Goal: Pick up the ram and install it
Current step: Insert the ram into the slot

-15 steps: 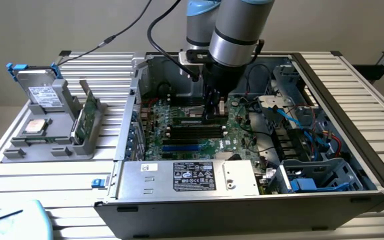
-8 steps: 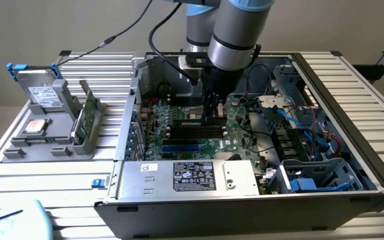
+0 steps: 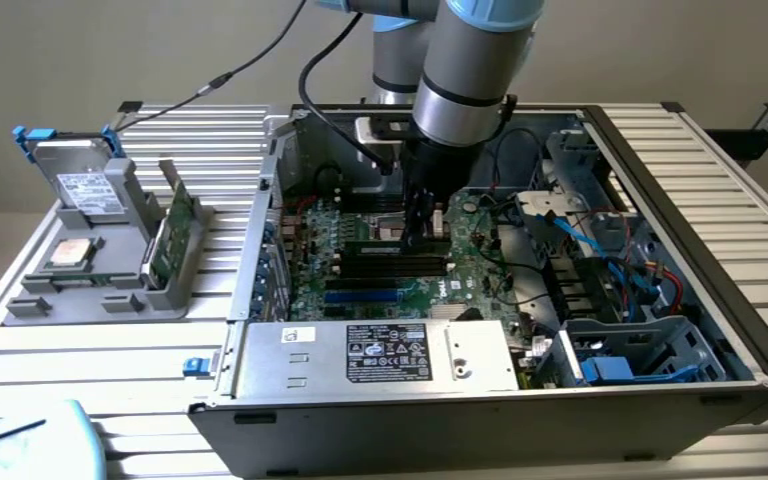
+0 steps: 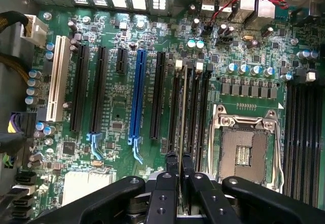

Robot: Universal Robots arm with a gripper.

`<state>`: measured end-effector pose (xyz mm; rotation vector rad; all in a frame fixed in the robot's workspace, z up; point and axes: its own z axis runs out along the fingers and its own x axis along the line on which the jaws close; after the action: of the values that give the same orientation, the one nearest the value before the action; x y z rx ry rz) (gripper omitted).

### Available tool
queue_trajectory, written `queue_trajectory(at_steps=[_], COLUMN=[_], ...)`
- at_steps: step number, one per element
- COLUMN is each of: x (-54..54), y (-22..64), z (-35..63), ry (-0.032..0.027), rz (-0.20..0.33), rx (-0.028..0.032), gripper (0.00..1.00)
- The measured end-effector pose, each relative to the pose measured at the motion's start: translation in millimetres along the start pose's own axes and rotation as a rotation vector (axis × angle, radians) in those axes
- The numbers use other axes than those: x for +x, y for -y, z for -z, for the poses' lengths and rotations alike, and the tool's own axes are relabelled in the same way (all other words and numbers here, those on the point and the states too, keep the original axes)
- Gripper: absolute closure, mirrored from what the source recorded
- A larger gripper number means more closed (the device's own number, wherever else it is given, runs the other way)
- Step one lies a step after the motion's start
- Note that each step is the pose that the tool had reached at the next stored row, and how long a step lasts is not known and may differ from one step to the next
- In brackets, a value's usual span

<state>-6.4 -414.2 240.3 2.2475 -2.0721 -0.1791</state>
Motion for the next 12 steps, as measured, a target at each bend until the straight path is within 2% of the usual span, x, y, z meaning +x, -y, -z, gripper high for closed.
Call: queue_trajectory(at_steps=[6, 12], x=[-0.1, 0.1], y=[-0.8, -0.4], z=[-4.4, -12.2], ry=[0.0, -0.0051], rz=[0.0, -0.001], rx=[0.0002, -0.0003], gripper=[0.86, 0.86])
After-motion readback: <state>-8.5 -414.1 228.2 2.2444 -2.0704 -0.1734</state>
